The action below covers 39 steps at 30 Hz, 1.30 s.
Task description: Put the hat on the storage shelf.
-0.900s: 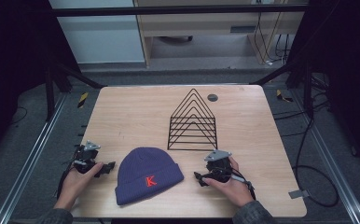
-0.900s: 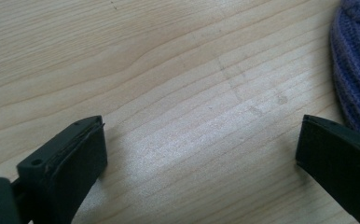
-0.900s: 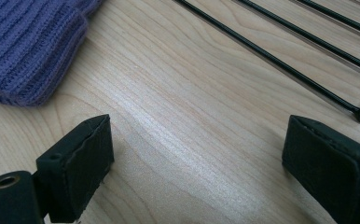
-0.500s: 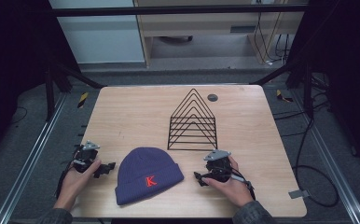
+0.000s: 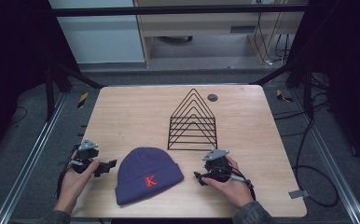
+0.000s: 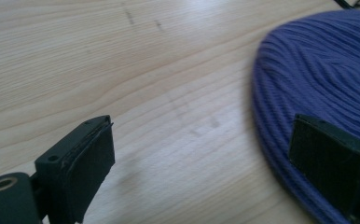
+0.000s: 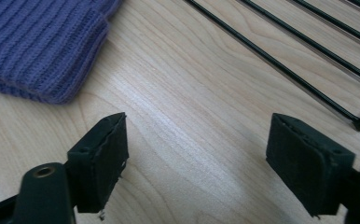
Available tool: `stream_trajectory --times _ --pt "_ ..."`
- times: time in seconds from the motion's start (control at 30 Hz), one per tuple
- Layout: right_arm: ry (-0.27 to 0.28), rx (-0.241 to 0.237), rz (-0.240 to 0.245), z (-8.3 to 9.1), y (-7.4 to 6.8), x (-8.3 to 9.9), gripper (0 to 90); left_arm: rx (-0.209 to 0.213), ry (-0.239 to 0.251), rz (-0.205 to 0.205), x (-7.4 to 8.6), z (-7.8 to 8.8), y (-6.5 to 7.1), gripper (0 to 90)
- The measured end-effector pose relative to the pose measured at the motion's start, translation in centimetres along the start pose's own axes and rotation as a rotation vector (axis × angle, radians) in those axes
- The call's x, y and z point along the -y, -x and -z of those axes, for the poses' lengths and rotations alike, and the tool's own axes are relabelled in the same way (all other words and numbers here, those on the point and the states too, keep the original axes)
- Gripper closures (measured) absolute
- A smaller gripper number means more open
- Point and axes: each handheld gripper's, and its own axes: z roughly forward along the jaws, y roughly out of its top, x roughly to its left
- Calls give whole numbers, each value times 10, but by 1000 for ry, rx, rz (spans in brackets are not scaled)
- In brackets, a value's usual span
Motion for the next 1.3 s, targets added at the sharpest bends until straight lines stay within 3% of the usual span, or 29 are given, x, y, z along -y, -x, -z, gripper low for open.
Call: stream_trajectory --times 0.13,0.3,0.4,0.53,0.57,0.6,0.63,0.7,0.73,0.8,0.9,1.1,1.3 --pt "0 -11 2 1 -1 0 258 28 15 -30 -11 0 2 87" --pt "-6 -19 7 1 -2 0 289 25 10 68 -28 -3 9 111" --pt "-6 -25 9 0 -2 0 305 41 4 81 -40 -7 8 138" --pt "-4 -24 11 1 -2 0 340 57 -13 45 -52 -13 4 183" --pt "-2 -25 17 2 -2 0 360 65 -36 7 -60 -17 0 190" --pt "-3 -27 17 2 -2 0 373 65 -36 7 -60 -17 0 205" --pt "-4 -30 19 2 -2 0 378 81 -47 -48 -68 -21 -4 214" --pt "-8 -28 19 2 -2 0 384 96 -58 -99 -74 -27 -9 233" --pt "-8 -28 19 2 -2 0 384 96 -58 -99 -74 -27 -9 251" --pt "-12 -25 20 2 -2 0 385 111 -83 -146 -77 -37 -13 284" --pt "-12 -23 18 2 -1 0 378 140 -85 -156 -78 -46 -14 331" --pt "-16 -23 16 2 -1 0 368 165 -118 -184 -83 -61 -14 409" --pt "-15 -24 12 2 0 0 362 178 -127 -186 -86 -68 -10 489"
